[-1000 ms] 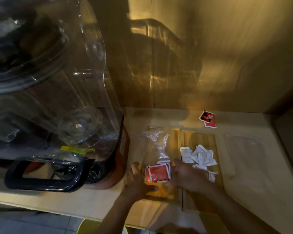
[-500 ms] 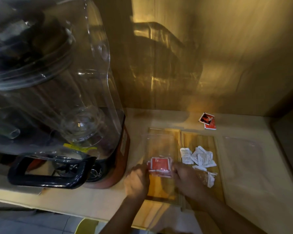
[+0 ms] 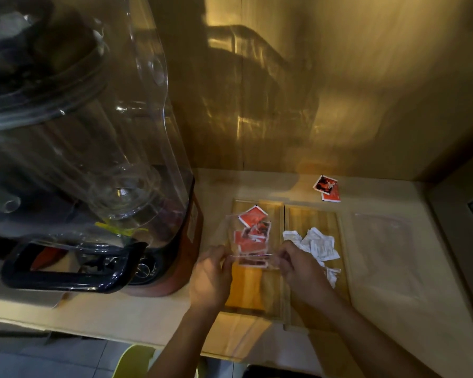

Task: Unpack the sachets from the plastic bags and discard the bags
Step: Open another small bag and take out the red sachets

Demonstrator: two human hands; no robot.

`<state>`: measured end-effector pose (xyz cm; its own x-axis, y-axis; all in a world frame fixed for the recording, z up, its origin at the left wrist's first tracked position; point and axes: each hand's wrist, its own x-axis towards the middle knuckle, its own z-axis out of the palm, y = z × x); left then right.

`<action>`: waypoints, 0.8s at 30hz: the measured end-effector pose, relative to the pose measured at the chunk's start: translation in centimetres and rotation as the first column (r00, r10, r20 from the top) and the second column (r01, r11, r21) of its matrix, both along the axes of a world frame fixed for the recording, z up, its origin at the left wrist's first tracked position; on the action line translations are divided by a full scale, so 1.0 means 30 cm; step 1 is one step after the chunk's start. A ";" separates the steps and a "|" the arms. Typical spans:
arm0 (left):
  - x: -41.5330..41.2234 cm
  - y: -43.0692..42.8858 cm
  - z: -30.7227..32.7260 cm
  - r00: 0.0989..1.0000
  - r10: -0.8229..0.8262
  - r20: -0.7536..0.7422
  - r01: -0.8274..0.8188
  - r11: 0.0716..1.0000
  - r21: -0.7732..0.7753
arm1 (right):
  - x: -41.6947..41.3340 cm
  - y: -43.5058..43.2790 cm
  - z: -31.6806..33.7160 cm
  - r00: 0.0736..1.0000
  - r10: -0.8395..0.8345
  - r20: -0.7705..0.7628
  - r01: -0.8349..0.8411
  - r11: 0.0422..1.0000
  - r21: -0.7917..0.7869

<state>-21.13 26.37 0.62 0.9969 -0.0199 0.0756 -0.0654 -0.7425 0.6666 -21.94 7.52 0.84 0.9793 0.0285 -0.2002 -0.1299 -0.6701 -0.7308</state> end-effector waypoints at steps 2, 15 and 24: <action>0.002 -0.005 -0.009 0.999 -0.018 -0.042 0.017 1.000 -0.016 | 0.000 0.003 0.009 1.000 0.007 0.029 -0.007 1.000 -0.008; 0.021 -0.007 0.117 0.971 -0.043 -0.236 -0.110 0.795 -0.596 | 0.040 0.018 0.118 0.975 -0.197 -0.098 0.220 0.860 0.461; 0.017 -0.009 0.163 0.990 0.008 -0.142 -0.088 0.820 -0.566 | 0.049 0.036 0.168 0.962 -0.259 -0.089 0.269 0.828 0.492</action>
